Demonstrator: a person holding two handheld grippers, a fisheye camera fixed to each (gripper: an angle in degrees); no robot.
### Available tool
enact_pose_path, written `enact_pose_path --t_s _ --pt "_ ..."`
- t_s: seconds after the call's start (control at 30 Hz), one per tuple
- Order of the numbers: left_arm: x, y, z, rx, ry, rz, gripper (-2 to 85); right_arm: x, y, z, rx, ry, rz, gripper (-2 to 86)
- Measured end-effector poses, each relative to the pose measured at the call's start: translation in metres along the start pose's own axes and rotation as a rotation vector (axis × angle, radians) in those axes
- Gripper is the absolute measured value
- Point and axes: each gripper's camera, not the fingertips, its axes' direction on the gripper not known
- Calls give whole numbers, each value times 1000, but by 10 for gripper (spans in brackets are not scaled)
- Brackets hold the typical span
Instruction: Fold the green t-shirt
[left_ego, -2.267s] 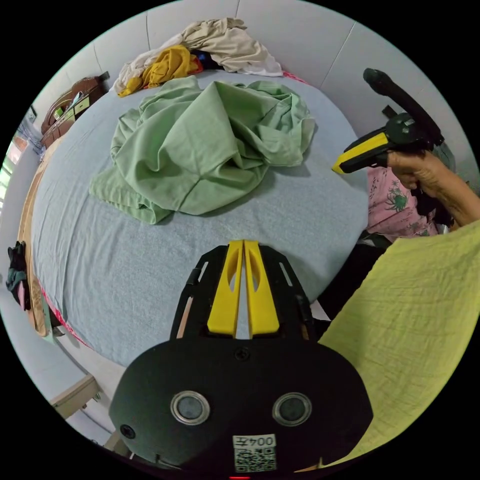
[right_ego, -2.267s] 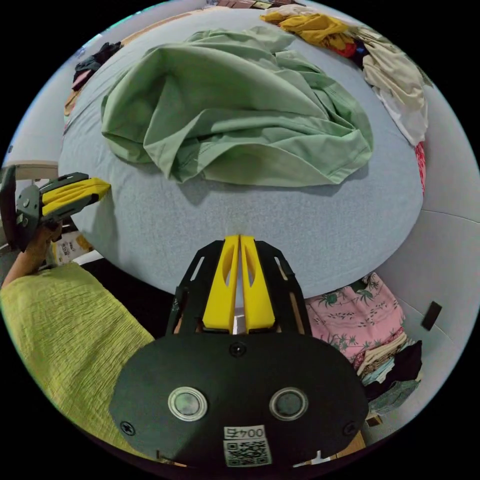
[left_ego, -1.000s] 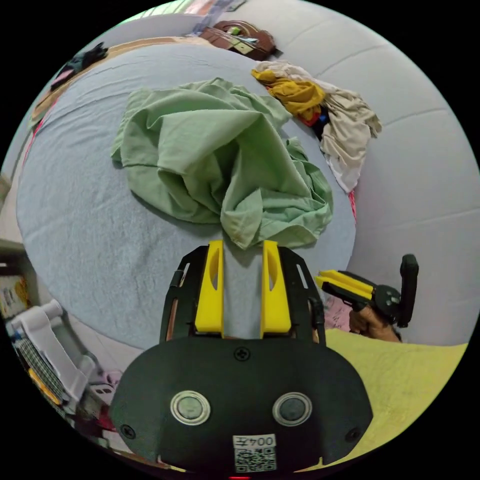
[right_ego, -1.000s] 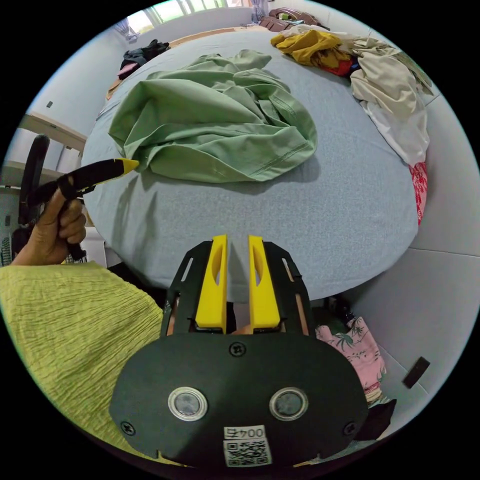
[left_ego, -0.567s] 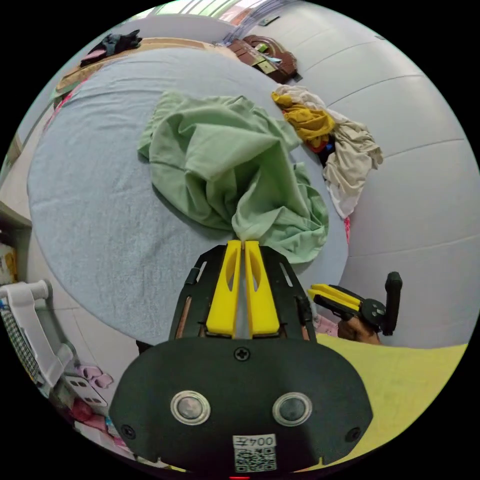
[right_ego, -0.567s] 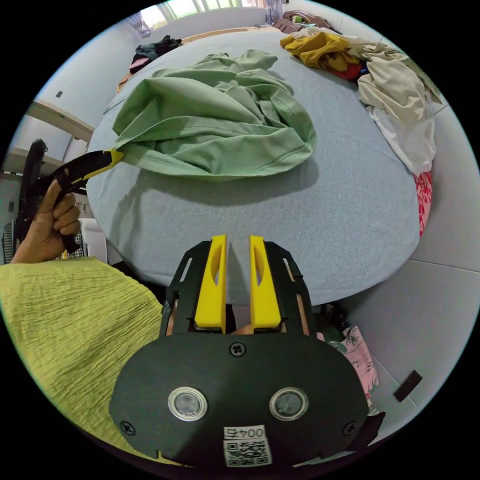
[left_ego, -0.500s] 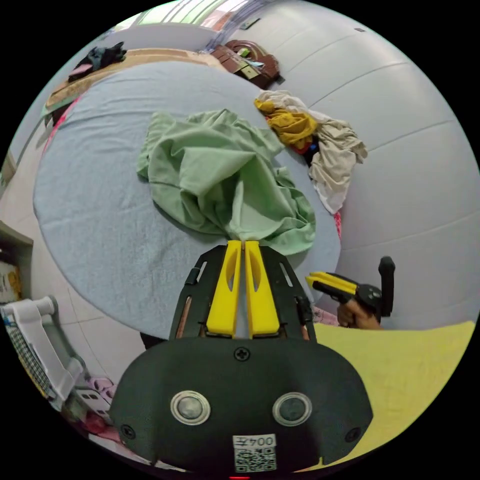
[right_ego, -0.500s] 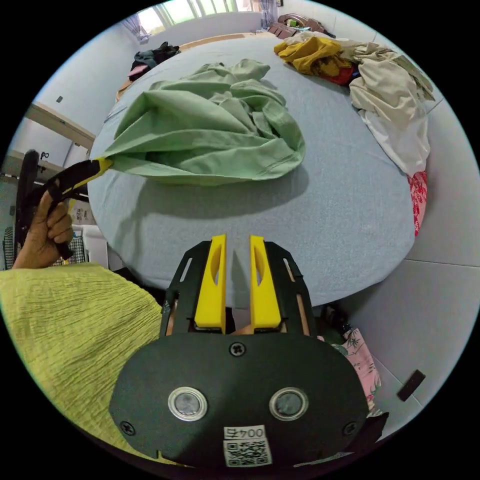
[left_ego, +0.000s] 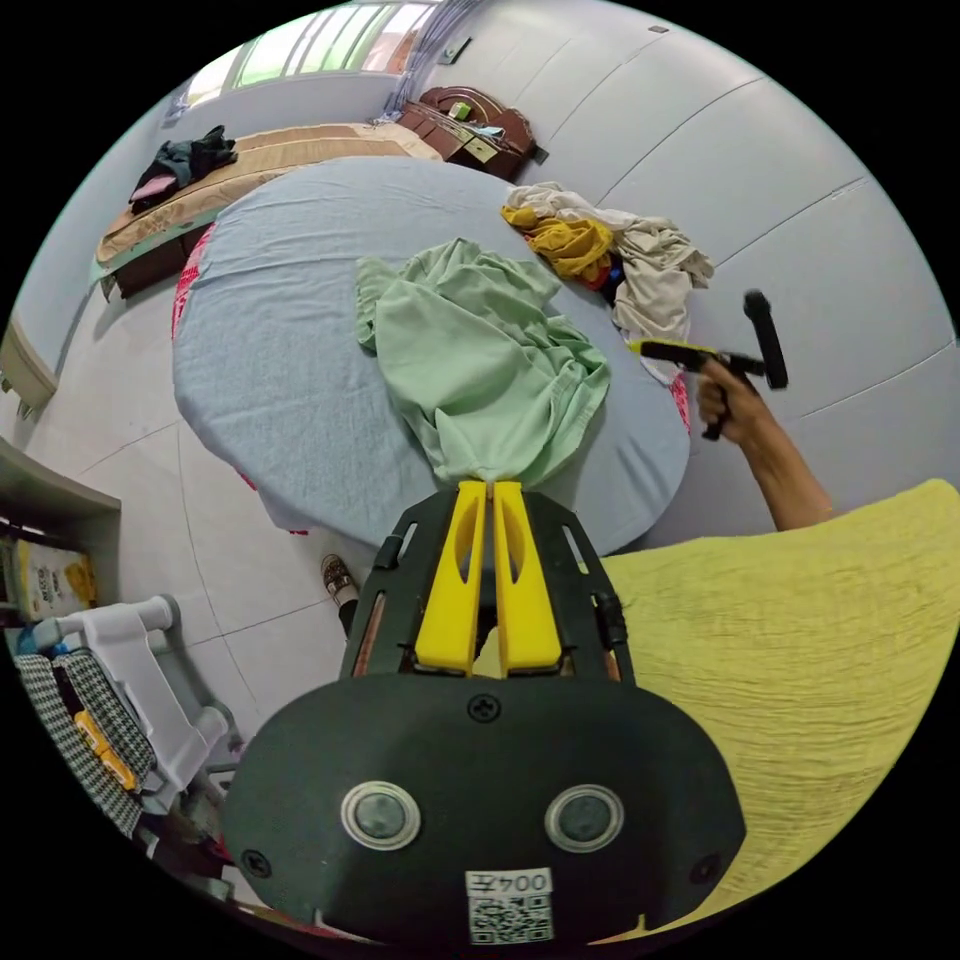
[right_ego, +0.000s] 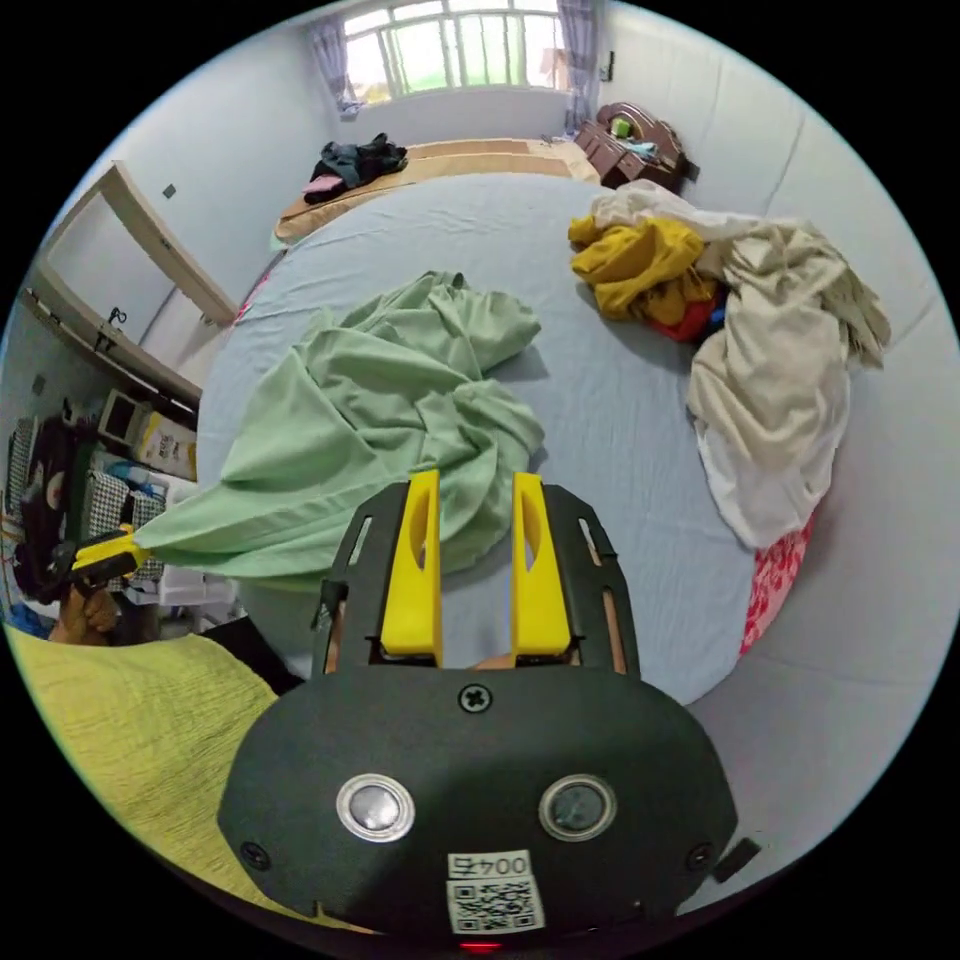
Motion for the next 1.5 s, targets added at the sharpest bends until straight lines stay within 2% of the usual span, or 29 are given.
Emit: enact_pose_path --t_s 0.23,0.43,0.53,0.67,0.87,0.93,1.13,1.33,1.5 --pt "-7 -7 -42 -23 -5 32 13 -9 -149 52 -276 153 -300 114" --pt "-16 -22 -83 -22 19 50 13 -16 -215 65 -402 293 -532 103" --pt "-22 -31 -106 -21 29 71 12 -1 -243 61 -429 316 -519 70" --pt "-39 -54 -161 18 26 102 12 27 -276 16 -395 219 -471 4" --pt "-69 -115 -303 186 -115 201 13 113 -341 -172 -14 -1 -243 -7" --pt "-78 -136 -353 257 -137 215 13 152 -358 -263 206 -137 -142 -8" --pt "-85 -200 -500 455 -135 281 14 225 -370 -475 718 -338 -3 -8" --pt "-74 -231 -614 632 -96 341 13 235 -378 -632 902 -174 -43 -9" --pt "-72 -233 -674 724 -105 371 13 231 -379 -710 965 -86 -95 -8"
